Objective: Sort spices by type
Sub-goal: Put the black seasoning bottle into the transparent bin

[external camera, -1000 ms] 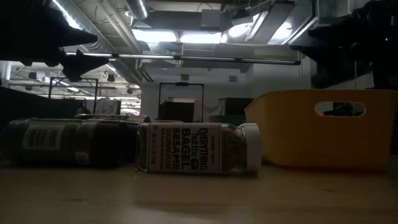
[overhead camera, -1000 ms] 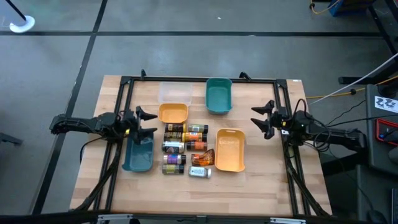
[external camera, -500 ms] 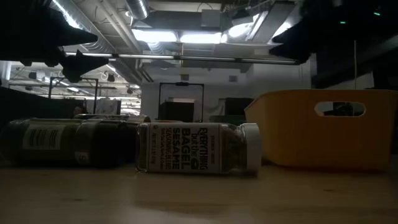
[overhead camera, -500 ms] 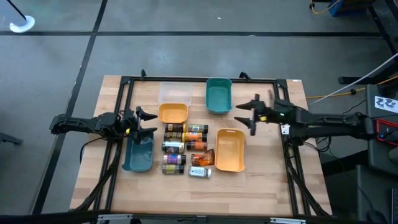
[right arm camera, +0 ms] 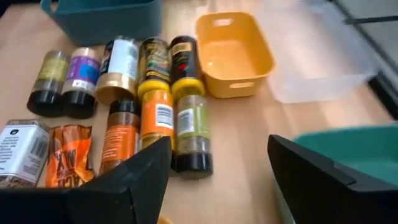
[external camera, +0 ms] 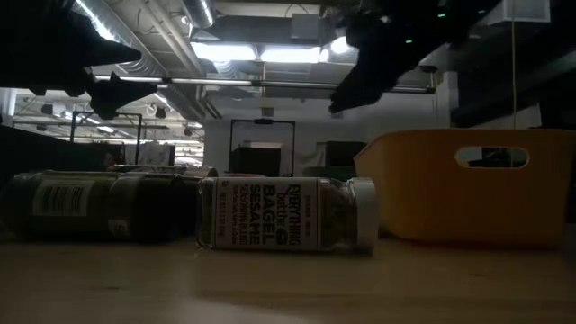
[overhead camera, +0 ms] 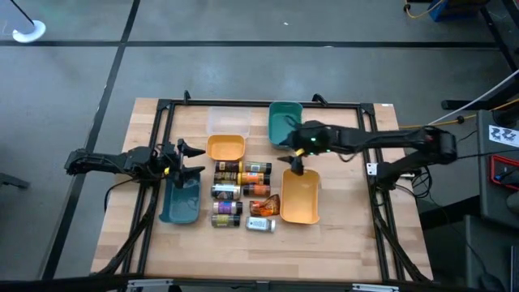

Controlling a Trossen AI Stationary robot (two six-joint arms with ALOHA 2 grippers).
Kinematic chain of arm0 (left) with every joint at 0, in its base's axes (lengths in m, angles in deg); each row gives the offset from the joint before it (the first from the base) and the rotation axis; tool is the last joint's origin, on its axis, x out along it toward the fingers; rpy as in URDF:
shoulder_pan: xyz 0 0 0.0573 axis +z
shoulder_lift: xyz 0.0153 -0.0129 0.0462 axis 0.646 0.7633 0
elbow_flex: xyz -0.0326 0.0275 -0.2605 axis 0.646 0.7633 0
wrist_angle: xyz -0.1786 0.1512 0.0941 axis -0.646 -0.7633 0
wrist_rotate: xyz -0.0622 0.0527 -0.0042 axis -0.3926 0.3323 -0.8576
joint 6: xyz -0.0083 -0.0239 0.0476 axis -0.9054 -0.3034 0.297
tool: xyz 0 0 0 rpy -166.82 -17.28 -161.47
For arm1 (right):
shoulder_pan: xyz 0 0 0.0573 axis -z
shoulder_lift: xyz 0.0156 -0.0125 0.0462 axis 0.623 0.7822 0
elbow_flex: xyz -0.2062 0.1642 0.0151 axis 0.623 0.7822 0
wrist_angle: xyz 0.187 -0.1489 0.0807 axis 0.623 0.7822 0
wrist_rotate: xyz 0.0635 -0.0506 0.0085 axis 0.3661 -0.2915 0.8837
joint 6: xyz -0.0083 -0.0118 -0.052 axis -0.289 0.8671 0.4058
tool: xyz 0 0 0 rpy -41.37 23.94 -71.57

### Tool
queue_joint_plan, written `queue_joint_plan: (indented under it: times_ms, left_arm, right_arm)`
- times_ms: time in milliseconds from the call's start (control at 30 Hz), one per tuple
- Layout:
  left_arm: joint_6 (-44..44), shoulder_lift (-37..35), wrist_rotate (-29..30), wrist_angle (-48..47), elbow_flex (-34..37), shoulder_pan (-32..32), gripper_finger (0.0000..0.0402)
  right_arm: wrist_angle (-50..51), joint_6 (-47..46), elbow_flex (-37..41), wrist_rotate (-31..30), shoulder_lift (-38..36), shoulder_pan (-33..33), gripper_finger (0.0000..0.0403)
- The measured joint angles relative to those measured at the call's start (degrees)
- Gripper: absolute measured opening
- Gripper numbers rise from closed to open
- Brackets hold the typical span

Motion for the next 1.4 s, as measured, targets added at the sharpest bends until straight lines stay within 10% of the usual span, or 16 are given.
queue_joint_plan:
  times_ms: [433, 1400]
  left_arm:
    - [0.00, 0.00, -0.02, -0.01, 0.00, 0.00, 0.0320]
    - [0.00, 0.24, -0.02, -0.02, 0.00, 0.00, 0.0320]
  right_arm:
    - [2.92, -0.02, -7.19, 3.43, 15.30, 0.01, 0.0266]
    - [0.28, 1.60, -7.23, 4.00, 25.33, -0.05, 0.0266]
